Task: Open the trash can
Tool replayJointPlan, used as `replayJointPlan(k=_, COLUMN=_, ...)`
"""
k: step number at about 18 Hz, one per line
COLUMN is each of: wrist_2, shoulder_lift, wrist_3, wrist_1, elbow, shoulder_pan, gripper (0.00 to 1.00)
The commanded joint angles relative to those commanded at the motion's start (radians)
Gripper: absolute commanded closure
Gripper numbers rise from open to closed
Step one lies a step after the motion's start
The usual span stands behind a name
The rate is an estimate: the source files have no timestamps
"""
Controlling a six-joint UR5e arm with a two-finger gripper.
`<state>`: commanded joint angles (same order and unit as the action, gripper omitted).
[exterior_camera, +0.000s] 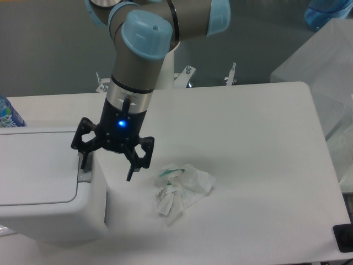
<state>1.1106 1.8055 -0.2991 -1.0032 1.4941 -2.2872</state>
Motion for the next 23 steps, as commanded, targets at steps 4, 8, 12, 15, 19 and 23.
replayJointPlan(k=4, wrist_2=0.000, shoulder_lift=0.005, wrist_3=0.000, wrist_1=0.000, elbow=0.000, shoulder_pan=-0.002, gripper=0.00)
replayJointPlan(k=8, wrist_2=0.000, shoulder_lift=0.005, wrist_3=0.002, wrist_1=0.000, elbow=0.006, shoulder_pan=0.000, gripper=0.00)
replayJointPlan(k=12, wrist_2=0.000, shoulder_lift=0.008, wrist_3=0.002, wrist_1=-0.002, elbow=0.005, shoulder_pan=-0.002, gripper=0.00)
replayJointPlan(k=15, wrist_2=-0.002, shoulder_lift=0.009, wrist_3=0.006, wrist_1=-0.002, elbow=-0.001, shoulder_pan=-0.002, gripper=0.00)
replayJointPlan(k=19, wrist_2=-0.003, shoulder_lift=-0.002, wrist_3=0.028, wrist_1=-0.003, elbow=-0.053, shoulder_pan=-0.003, gripper=0.00)
replayJointPlan(k=23, wrist_2=-0.002, shoulder_lift=0.011, wrist_3=0.003, wrist_1=-0.002, elbow=-0.165, shoulder_pan=-0.024, gripper=0.00)
